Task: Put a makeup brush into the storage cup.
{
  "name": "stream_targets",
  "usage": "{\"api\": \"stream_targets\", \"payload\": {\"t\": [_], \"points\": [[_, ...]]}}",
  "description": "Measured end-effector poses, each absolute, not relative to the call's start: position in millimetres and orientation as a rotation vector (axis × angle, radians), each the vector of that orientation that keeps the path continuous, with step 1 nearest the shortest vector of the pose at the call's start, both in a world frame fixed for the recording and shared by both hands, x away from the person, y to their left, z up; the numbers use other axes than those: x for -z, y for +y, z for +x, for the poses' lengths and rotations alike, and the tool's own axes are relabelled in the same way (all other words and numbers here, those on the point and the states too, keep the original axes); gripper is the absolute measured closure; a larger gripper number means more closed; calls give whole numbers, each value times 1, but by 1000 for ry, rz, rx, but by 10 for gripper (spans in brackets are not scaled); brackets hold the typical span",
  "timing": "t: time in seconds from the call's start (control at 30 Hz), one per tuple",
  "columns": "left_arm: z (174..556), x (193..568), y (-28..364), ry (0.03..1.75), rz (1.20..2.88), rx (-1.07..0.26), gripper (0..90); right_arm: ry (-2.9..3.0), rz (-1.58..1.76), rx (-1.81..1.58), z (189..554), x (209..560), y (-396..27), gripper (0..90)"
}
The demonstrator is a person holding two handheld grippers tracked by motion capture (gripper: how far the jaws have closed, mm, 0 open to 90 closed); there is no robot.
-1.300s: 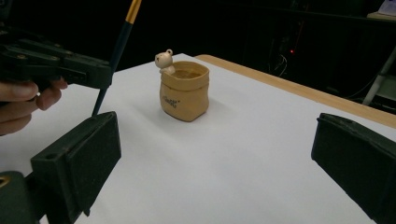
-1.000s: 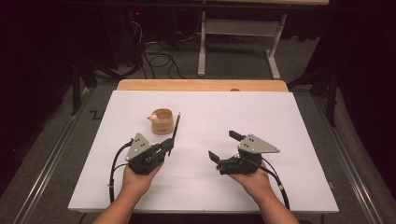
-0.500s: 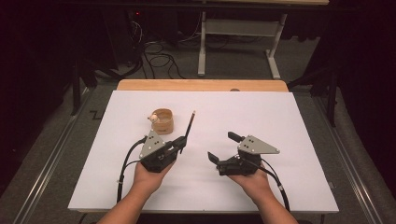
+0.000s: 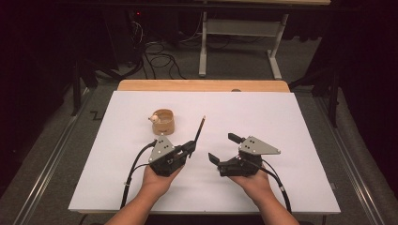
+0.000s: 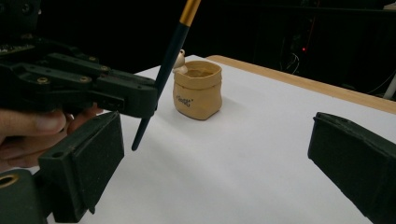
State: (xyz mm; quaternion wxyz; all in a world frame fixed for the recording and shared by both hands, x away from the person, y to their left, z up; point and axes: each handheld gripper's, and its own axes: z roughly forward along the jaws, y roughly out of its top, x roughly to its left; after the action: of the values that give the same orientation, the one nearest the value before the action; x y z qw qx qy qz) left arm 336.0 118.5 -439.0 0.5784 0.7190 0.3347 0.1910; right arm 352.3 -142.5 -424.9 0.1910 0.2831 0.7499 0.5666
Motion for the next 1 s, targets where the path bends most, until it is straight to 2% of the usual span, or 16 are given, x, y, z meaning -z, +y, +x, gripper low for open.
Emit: {"api": "stream_targets", "payload": {"t": [0.3, 0.6, 0.83, 1.0], "points": [[331, 452, 117, 788, 1683, -409, 837, 2117, 822, -1629, 352, 427, -141, 73], [325, 455, 108, 763, 1701, -399, 837, 2122, 830, -1683, 351, 428, -139, 156], [323, 456, 106, 752, 1703, -390, 837, 2124, 865, -1723, 352, 428, -140, 171], [322, 457, 104, 744, 1705, -384, 837, 2128, 874, -1759, 353, 427, -140, 220]]}}
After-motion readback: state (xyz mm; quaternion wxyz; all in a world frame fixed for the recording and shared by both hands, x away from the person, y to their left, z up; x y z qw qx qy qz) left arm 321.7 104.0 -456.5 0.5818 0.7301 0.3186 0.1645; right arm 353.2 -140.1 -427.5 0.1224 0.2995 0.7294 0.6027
